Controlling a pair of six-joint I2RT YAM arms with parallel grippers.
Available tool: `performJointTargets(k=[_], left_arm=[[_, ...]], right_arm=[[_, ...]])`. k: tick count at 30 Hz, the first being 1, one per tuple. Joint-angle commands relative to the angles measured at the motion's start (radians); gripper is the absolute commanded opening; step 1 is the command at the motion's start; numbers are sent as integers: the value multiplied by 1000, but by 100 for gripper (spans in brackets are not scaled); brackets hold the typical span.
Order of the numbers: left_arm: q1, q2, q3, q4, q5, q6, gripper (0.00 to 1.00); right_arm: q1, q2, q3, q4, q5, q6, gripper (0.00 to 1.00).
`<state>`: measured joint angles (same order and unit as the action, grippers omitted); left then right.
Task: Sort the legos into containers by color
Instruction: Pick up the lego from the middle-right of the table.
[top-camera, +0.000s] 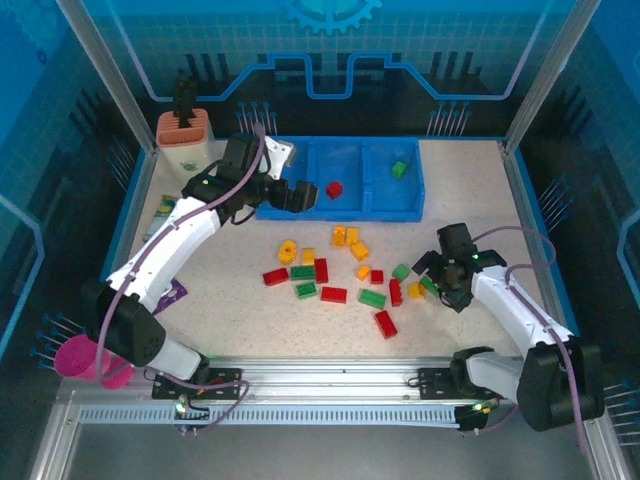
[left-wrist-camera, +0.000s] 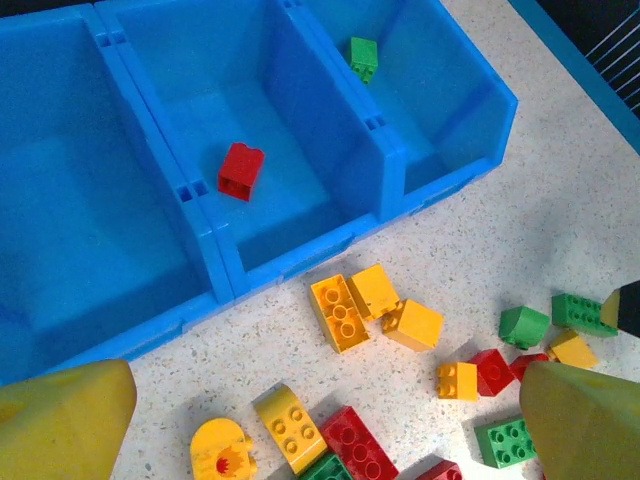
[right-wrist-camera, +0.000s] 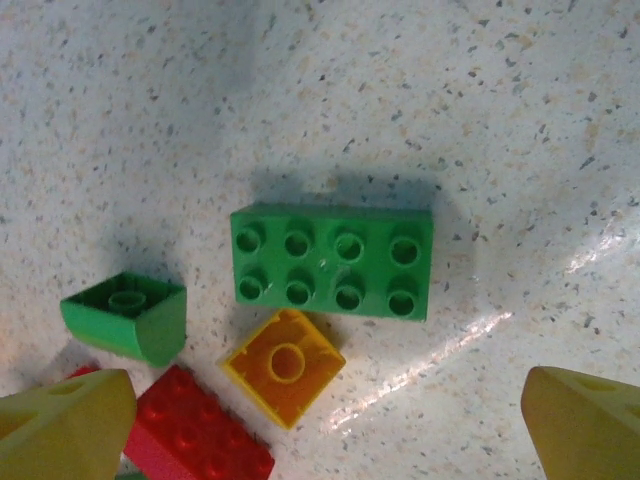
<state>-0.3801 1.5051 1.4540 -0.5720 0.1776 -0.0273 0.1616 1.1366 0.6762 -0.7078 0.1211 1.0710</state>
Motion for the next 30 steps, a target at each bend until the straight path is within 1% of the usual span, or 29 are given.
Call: performJointTargets(k=[1,10,19,22,25,30], left_arm=[[13,18,46,-20,26,26,100],[35,53,62,-18,42,28,99],[56,54,56,-15,45,27,99],[58,47,47,-9,28,26,99],[64,32,30,10,13,12,99],[75,22,20,20,10,6,99]], right_arm=[[-32,26,-37,99,-40,52,100],[-69,141,-23,151,-49,-6,99],[-76,297,2,209,-85,-75,89],[-76,346,33,196,-82,-134,82],[-76,377,56,179,-71,-184,71],[-73,423,75,174,-68,-233,59]])
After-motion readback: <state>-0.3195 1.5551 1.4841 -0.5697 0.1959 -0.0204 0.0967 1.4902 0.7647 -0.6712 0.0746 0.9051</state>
